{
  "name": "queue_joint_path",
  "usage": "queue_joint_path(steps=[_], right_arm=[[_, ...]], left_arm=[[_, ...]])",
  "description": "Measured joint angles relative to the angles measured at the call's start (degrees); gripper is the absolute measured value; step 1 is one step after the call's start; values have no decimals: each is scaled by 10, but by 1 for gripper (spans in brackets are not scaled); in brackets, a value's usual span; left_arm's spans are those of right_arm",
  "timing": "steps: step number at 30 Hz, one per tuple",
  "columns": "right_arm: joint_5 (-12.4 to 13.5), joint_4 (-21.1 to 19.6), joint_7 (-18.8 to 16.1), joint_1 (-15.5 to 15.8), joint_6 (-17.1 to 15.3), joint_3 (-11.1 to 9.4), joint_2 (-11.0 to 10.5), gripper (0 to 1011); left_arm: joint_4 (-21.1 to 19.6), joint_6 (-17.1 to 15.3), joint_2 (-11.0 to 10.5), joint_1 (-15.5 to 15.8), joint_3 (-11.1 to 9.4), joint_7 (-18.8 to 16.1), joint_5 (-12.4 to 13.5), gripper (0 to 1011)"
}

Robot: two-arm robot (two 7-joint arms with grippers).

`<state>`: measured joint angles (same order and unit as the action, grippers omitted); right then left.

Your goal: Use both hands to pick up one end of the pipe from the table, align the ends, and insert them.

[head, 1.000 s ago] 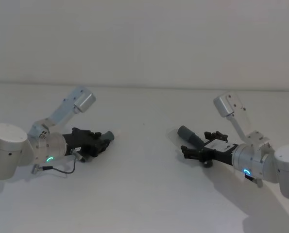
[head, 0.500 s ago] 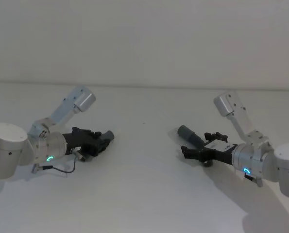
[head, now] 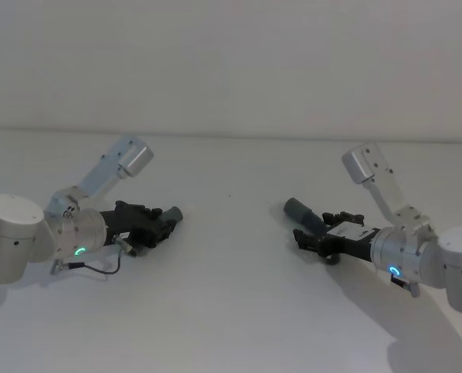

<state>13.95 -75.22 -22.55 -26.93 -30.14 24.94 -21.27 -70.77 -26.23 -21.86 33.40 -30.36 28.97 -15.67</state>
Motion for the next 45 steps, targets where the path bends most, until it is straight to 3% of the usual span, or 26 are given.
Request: queue_joint_path(steps=[4,8,9,15,17,45], right_arm=[[0,0,0,0,0,0,0,646],[0,1,0,0,-1,-1,0,571],[0,1,0,0,-1,-1,1,500],[0,1,-1,-1,-1,-1,1,304],[0,1,-1,-1,-1,-1,1,273],[0,-8,5,9,7,-8,3,262]], left_arm=[[0,0,0,0,0,0,0,343],[0,0,0,0,0,0,0,343],[0,0,0,0,0,0,0,343],[0,0,0,0,0,0,0,343],[0,0,0,0,0,0,0,343],[-1,1,0,-1,0,-3,3,343]])
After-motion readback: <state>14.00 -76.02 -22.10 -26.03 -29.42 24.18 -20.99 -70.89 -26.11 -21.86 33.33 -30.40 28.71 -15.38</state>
